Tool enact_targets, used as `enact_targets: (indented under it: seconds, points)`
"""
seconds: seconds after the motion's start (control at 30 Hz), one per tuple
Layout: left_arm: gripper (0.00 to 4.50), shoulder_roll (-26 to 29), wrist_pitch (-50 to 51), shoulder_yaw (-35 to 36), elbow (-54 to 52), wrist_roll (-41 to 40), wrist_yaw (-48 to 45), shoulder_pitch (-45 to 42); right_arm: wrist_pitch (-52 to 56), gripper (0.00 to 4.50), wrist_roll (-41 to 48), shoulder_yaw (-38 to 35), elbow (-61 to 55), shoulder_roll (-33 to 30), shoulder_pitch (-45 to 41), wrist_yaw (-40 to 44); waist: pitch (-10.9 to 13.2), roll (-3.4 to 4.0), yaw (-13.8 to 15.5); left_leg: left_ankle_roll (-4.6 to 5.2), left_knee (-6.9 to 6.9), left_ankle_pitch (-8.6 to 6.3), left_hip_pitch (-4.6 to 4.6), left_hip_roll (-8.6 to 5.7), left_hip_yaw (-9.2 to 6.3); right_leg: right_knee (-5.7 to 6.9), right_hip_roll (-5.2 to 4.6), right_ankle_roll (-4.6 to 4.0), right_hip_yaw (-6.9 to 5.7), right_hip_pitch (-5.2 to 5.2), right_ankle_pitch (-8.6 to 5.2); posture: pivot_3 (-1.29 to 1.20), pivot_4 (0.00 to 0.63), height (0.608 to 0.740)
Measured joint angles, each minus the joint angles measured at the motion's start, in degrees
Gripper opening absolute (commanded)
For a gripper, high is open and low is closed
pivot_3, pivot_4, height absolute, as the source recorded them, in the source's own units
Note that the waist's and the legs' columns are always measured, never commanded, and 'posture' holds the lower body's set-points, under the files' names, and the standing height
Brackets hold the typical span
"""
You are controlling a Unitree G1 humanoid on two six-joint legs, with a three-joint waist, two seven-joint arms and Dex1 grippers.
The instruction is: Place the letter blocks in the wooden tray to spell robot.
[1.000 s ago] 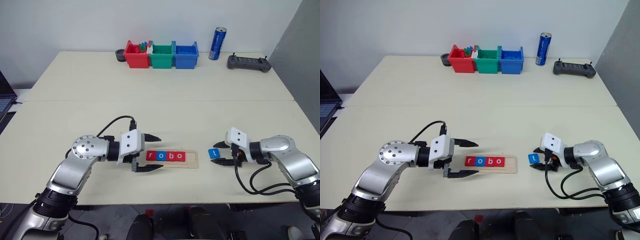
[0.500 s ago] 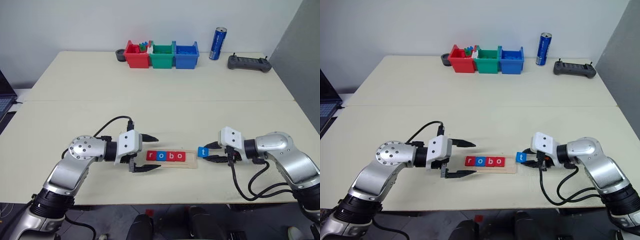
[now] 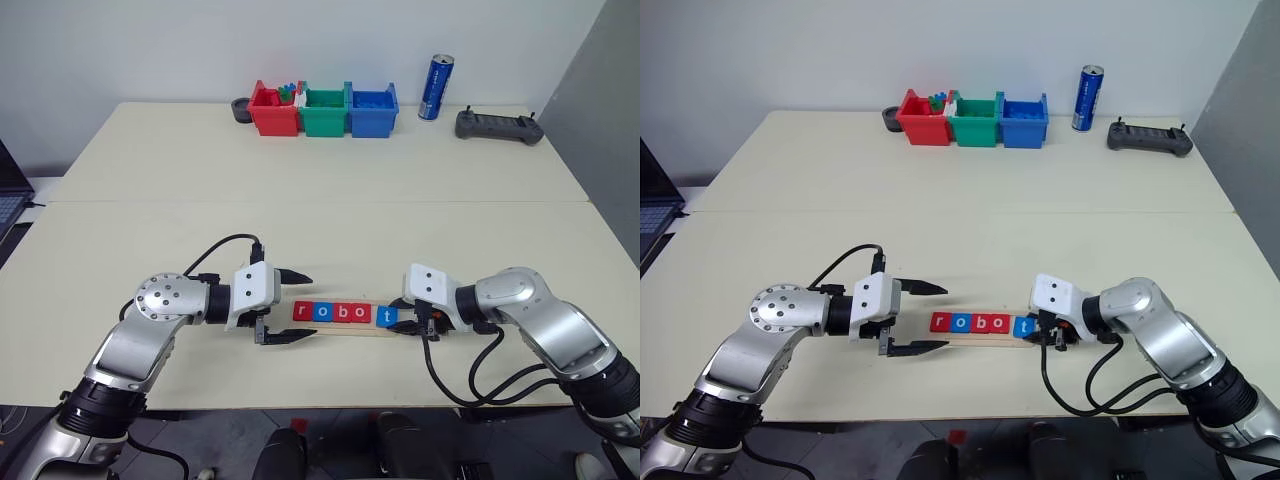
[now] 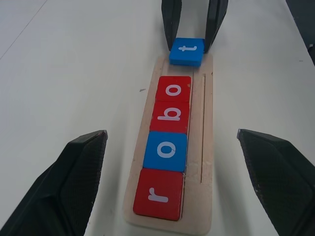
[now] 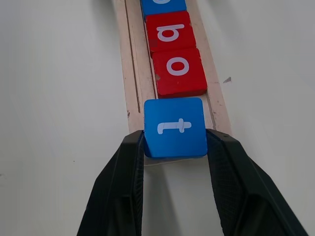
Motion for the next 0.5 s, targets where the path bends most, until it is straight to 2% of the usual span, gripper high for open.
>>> enact_targets:
  seconds: [0.5]
  points:
    - [4.5,0.0,1.2,0.0,-1.3,-0.1,1.1,0.0,1.0,1.45,-0.5,0.5,2.2,1.7,-1.8,0.0,0.0,0.0,0.0,0.0,0.0,0.0,-0.01,0.0,0.0,0.0,0.0,0.0,-0.01,0.0,0.0,0.0,0.15,0.74]
